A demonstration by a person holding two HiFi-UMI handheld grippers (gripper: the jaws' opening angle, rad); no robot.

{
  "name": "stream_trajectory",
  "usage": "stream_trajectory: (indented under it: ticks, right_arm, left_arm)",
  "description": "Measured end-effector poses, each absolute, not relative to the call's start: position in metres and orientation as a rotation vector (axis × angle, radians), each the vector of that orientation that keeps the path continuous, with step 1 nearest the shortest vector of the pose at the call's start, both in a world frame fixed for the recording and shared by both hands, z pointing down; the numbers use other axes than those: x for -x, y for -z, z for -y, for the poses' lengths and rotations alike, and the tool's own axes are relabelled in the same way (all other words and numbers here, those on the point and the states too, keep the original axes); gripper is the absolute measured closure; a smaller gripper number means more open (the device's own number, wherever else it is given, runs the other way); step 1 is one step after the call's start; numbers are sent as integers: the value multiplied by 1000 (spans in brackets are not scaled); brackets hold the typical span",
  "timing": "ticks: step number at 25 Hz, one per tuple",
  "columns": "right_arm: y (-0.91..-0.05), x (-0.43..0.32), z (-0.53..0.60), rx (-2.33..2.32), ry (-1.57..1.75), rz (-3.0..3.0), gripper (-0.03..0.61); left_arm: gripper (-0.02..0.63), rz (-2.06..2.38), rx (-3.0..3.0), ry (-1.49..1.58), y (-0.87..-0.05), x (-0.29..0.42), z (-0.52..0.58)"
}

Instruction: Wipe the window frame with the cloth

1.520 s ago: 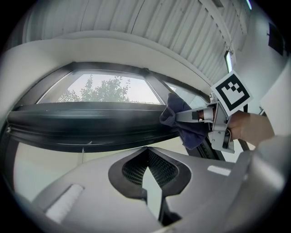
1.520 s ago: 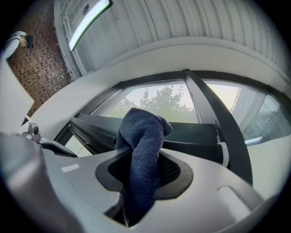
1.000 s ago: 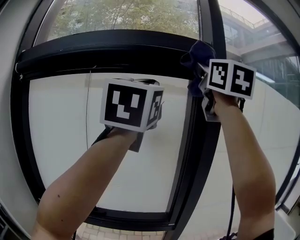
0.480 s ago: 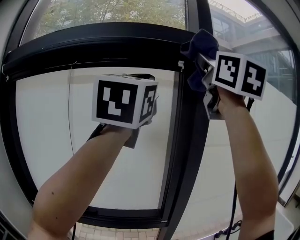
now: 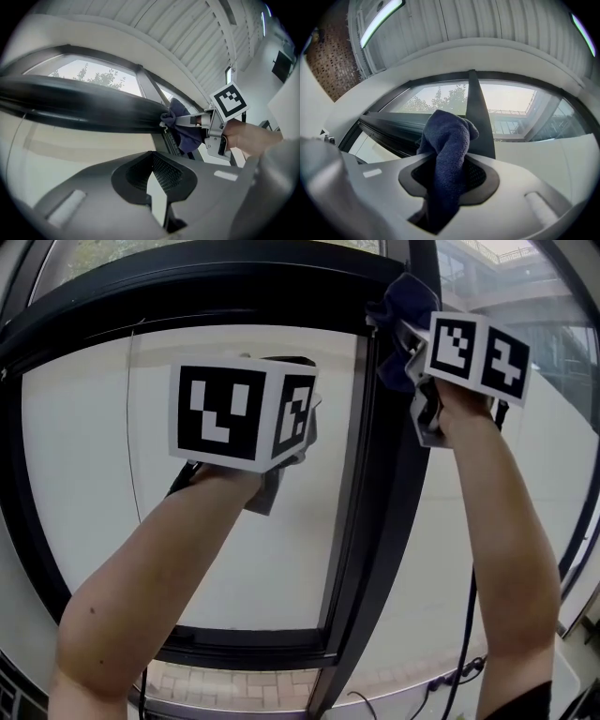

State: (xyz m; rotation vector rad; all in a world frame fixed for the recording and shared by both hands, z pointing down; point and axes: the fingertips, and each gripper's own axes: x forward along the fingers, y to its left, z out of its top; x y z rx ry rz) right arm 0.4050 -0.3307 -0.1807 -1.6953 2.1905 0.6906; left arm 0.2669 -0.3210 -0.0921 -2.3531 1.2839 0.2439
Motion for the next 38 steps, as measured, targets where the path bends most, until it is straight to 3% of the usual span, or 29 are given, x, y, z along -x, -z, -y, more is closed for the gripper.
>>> stream_trajectory:
  ticks: [15, 38]
  right_arm:
    - [101, -398, 331, 1712, -753, -2220, 454]
    - [-65, -394, 337, 1701, -615, -2333, 454]
  left_arm:
    - [620, -1356, 2425, -159, -23, -240, 348]
    - [620, -1296, 2504, -25, -157, -252, 336]
